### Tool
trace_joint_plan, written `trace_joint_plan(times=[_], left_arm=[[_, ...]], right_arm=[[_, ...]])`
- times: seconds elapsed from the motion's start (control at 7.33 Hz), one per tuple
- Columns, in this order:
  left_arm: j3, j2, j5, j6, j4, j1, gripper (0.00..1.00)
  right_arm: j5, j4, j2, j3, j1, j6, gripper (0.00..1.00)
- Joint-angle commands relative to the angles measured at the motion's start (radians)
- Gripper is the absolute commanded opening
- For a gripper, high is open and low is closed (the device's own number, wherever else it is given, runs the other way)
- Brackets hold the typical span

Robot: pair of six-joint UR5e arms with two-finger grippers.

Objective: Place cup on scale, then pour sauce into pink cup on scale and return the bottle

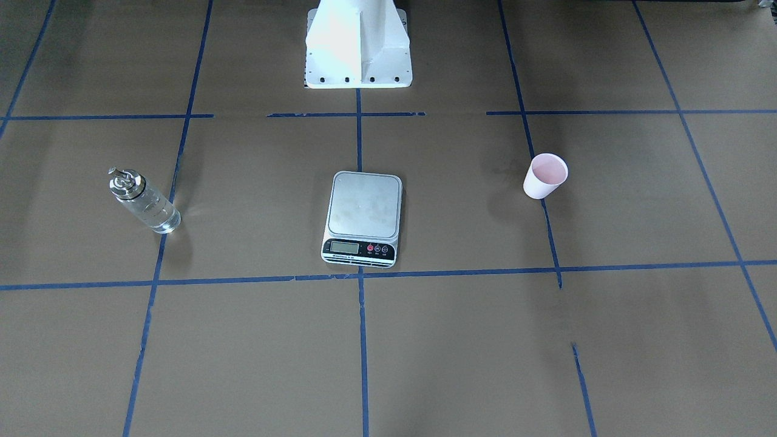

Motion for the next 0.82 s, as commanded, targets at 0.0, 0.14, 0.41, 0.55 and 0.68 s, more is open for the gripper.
trace_joint_plan(times=[0.0, 0.14, 0.41, 0.55, 0.68], left_arm=[[-0.010, -0.006, 0.000, -0.005, -0.071, 0.024, 1.00], [-0.010, -0.008, 0.000, -0.004, -0.172, 0.024, 1.00], [0.008, -0.032, 0.008, -0.007, -0.540, 0.024, 1.00], [0.008, -0.037, 0.006, -0.018, -0.613, 0.024, 1.00], [-0.005, -0.031, 0.000, -0.034, -0.627, 0.022, 1.00]], right_arm=[[0.002, 0.000, 0.057, 0.021, -0.004, 0.007, 1.00], [-0.001, 0.000, 0.086, 0.063, -0.005, 0.008, 1.00], [-0.003, 0.018, 0.144, 0.070, -0.012, 0.007, 1.00], [0.000, 0.131, 0.126, 0.056, -0.012, 0.008, 1.00], [0.003, 0.196, 0.120, 0.041, -0.012, 0.011, 1.00]])
